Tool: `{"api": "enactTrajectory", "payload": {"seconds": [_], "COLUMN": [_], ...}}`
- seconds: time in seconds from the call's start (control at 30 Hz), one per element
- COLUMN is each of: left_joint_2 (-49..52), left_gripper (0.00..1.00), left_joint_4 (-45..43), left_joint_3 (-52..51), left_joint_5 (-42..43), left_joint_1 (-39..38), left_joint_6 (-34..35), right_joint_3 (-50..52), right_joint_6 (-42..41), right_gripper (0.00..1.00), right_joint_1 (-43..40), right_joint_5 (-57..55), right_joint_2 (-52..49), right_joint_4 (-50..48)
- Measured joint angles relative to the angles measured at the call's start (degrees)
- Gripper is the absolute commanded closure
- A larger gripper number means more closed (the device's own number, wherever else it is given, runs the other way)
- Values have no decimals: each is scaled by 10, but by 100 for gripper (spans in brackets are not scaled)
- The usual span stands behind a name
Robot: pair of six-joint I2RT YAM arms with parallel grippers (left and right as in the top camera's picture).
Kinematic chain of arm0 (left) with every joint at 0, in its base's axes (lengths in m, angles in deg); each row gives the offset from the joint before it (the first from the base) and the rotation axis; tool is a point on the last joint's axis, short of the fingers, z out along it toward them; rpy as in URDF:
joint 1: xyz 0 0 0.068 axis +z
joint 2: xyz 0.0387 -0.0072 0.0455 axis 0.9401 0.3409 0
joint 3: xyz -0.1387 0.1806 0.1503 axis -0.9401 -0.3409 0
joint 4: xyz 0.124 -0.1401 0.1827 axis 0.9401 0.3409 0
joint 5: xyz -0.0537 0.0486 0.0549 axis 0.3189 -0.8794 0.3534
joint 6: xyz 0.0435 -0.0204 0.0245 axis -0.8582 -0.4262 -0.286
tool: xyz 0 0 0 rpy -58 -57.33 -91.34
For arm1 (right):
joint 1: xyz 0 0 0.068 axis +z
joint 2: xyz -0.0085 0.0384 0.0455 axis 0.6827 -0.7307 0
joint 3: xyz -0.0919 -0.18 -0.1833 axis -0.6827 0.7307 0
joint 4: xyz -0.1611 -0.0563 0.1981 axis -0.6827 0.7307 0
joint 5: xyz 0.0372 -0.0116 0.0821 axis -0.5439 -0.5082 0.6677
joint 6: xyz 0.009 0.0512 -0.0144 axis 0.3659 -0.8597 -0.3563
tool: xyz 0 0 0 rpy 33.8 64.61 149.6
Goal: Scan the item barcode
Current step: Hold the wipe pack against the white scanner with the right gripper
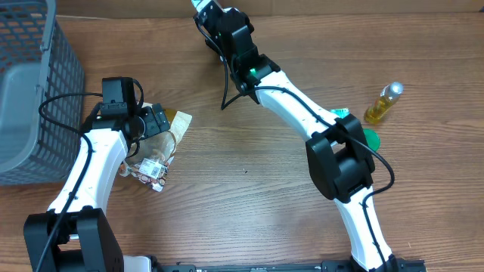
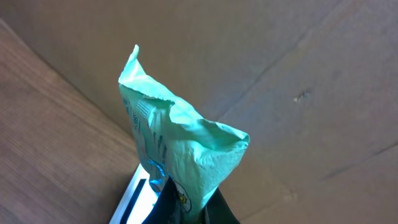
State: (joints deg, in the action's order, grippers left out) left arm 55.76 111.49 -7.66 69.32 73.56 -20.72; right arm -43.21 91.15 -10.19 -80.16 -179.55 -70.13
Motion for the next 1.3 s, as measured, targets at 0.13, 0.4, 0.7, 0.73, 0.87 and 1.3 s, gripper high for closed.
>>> {"api": "enactTrajectory", "payload": {"seconds": [0.13,0.4,0.7,0.73,0.87,1.3], "left_joint_2": [0,0,0,0,0,0], "left_gripper": [0,0,0,0,1,0], "left_joint_4": [0,0,0,0,0,0], "left_joint_3": [0,0,0,0,0,0], "left_joint_5": [0,0,0,0,0,0], "left_joint_1": [0,0,0,0,0,0], "left_joint_6": [0,0,0,0,0,0], "right_joint_3": [0,0,0,0,0,-2], "right_joint_6": [0,-9,-15,-17,-35,-59], "right_gripper": [96,96,96,96,96,96], "right_joint_1": [-7,-40,-42,-39,-36,-20], "right_joint_5": [-5,-17,-3,-1,2,3], "right_joint_2": [-17,-35,-65,-66,-66,-66], "right_joint_4": [-45,-99,-111,-104,-91,-35]}}
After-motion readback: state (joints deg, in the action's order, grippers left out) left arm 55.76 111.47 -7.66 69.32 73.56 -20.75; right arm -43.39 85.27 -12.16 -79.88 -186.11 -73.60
